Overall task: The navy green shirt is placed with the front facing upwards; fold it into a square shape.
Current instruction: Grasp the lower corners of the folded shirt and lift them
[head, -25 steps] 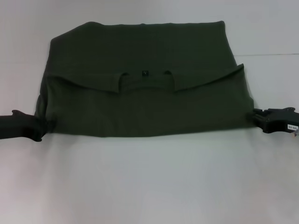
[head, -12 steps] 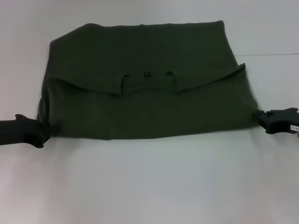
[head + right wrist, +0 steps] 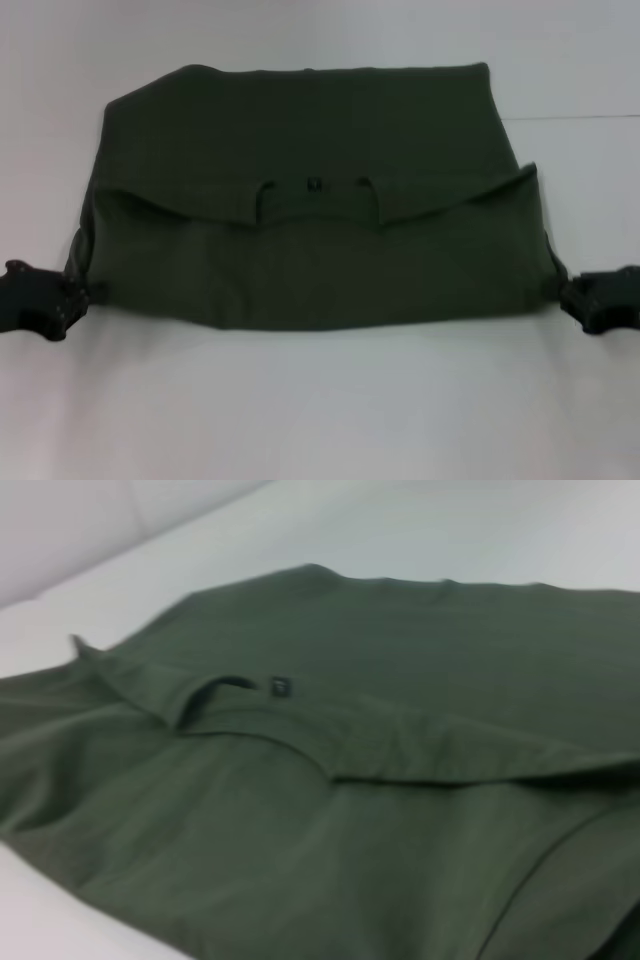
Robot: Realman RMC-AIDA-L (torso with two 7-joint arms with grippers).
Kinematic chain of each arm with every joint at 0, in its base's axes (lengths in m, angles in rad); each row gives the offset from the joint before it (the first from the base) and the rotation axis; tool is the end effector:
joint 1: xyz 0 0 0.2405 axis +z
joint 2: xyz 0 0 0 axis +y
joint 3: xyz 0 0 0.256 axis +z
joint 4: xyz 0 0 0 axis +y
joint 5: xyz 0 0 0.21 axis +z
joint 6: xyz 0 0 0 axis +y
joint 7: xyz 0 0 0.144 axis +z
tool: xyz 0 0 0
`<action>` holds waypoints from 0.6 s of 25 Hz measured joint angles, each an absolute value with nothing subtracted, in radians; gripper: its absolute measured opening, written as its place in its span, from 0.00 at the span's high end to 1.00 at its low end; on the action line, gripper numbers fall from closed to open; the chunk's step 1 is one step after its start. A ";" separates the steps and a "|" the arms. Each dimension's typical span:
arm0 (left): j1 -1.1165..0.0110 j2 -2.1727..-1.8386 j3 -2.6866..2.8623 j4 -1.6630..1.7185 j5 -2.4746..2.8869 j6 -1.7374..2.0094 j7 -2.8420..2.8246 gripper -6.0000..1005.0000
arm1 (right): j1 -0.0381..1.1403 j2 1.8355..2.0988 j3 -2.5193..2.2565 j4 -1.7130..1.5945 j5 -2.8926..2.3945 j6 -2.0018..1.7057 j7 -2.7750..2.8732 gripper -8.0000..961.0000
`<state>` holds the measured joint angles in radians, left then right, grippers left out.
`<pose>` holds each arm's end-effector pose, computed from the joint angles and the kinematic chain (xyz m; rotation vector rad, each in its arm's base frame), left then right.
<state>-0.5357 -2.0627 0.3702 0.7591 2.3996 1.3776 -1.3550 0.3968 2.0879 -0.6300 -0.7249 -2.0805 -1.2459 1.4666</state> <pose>-0.3366 0.3404 0.0462 -2.4762 -0.7044 -0.2196 0.3419 0.3242 0.0206 -2.3554 0.8984 0.3897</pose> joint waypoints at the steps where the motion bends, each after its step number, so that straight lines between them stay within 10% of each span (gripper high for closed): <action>1: -0.529 -2.064 0.369 0.764 2.399 1.384 -1.349 0.92 | 0.383 2.088 -0.626 -0.736 -2.080 -1.273 1.459 0.95; 15: -0.361 -2.115 0.295 0.951 2.398 1.664 -1.204 0.91 | 0.231 2.089 -0.502 -0.767 -2.057 -1.585 1.279 0.96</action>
